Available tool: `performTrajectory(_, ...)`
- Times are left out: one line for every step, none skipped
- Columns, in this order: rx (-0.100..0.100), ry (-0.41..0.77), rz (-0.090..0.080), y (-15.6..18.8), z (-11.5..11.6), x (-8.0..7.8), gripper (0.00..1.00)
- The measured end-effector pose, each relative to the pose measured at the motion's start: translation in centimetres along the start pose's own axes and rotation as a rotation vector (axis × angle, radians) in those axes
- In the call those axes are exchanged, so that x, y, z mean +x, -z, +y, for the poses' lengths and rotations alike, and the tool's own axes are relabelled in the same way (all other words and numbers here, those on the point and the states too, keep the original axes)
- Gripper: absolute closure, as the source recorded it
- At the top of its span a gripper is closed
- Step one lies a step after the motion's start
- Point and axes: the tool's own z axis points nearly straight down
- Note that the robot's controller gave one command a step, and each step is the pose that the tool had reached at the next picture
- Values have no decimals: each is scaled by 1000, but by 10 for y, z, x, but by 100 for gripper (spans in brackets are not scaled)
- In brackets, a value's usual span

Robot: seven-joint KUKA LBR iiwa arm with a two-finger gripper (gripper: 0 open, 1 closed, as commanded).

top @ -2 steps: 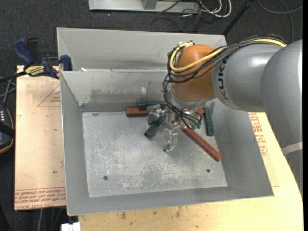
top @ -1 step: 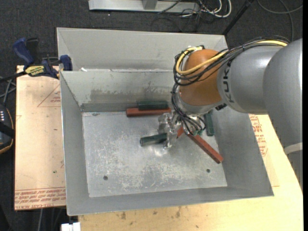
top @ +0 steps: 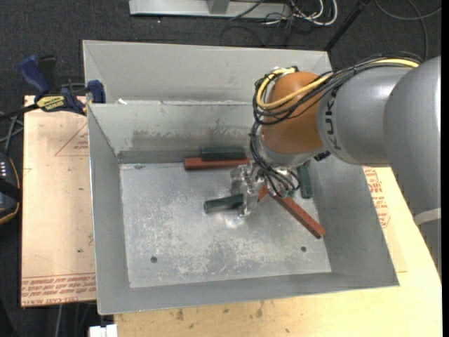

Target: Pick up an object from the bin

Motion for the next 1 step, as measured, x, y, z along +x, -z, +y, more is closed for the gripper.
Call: performTrajectory(3, 104, -9, 187, 1, 3, 100)
